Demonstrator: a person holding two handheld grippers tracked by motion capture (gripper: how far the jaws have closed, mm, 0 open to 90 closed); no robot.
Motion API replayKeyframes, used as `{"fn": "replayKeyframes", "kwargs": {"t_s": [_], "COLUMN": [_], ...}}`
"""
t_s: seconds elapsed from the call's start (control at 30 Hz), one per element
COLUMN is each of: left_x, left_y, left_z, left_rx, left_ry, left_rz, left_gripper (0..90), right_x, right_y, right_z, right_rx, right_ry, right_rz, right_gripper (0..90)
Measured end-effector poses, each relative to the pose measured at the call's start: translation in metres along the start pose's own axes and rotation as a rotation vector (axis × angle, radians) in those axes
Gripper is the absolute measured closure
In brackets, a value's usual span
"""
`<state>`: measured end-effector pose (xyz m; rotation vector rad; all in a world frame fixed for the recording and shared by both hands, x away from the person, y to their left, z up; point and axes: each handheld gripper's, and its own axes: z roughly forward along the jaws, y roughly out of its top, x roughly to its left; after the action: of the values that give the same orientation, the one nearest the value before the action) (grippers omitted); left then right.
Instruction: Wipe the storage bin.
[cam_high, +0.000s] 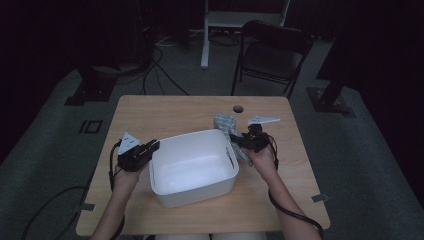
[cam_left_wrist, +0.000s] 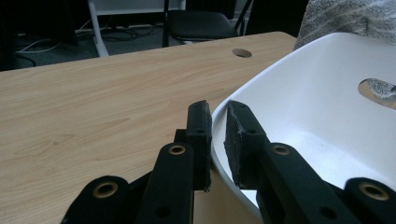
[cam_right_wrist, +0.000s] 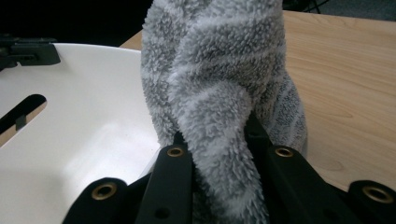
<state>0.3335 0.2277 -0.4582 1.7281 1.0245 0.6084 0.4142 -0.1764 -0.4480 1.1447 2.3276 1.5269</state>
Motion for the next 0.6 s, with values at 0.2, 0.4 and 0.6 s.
{"fn": "replayKeyframes", "kwargs": {"t_s": [0.2,0.4,0.6], "left_x": [0.0,0.001,0.0], "left_y": [0.0,0.0,0.0], "left_z": [0.0,0.0,0.001], "left_rx": [-0.002,0.0,-0.001], "left_ry": [0.003,-0.003,-0.005], "left_rz": [0.0,0.006,0.007], "left_gripper": [79.8,79.8,79.9], "right_x": [-0.004,-0.005,-0.003], "right_y": [-0.011,-0.01,0.005], "right_z": [0.012,0.011,0.007], "right_rx": [0.053,0.058,0.01], "right_ry": [-0.015,-0.02,-0.04], "right_rz": [0.012,-0.004,-0.022], "right_gripper": [78.6,78.4,78.3]}}
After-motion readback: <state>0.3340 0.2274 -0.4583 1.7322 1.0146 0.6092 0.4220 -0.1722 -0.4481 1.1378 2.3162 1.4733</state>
